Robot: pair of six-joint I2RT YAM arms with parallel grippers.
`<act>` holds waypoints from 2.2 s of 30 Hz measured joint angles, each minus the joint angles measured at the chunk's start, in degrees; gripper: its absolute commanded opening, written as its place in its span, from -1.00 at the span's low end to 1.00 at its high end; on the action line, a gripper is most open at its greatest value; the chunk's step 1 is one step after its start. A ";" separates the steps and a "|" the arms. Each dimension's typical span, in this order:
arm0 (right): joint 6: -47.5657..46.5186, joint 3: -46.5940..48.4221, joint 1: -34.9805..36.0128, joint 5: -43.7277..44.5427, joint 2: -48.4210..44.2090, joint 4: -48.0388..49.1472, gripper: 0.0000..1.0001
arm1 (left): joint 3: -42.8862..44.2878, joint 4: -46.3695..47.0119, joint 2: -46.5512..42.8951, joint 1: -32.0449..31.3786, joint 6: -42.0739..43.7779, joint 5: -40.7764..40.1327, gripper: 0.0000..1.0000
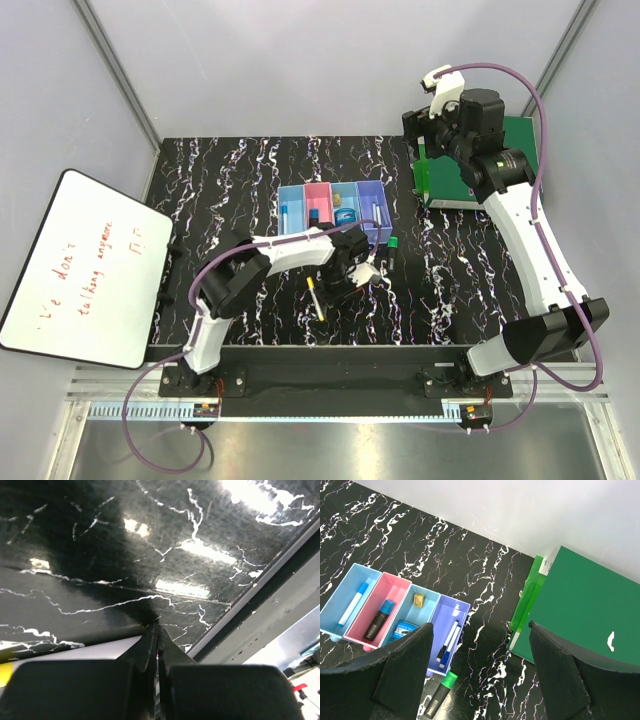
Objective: Sort the stationery into containers
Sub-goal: Move the pen to the center of the board, then pick up the pen from the center of the board.
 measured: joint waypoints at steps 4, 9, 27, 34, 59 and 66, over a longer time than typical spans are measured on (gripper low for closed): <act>0.15 -0.31 -0.02 0.00 -0.15 0.00 0.71 | 0.37 -0.57 0.24 0.00 -0.76 -0.57 -1.00; 0.17 -1.14 -0.17 -0.02 -0.61 0.00 0.71 | 0.33 -0.85 0.22 0.33 -0.92 -1.81 -1.00; 1.25 -1.27 -0.68 -1.53 -1.03 0.00 0.71 | -8.68 -0.96 -6.47 8.13 1.88 -9.97 -1.00; 1.27 -1.27 -0.72 -1.55 -1.03 0.00 0.71 | -10.10 -0.11 -12.92 8.11 2.32 -10.82 -0.47; 3.85 -10.10 -0.83 -2.82 -5.01 0.02 0.73 | -10.67 7.06 -10.10 8.20 1.46 -13.42 -0.27; 10.71 -24.26 -1.66 -2.99 -7.15 -1.73 0.71 | -11.32 7.63 -9.84 8.39 0.50 -13.75 -1.00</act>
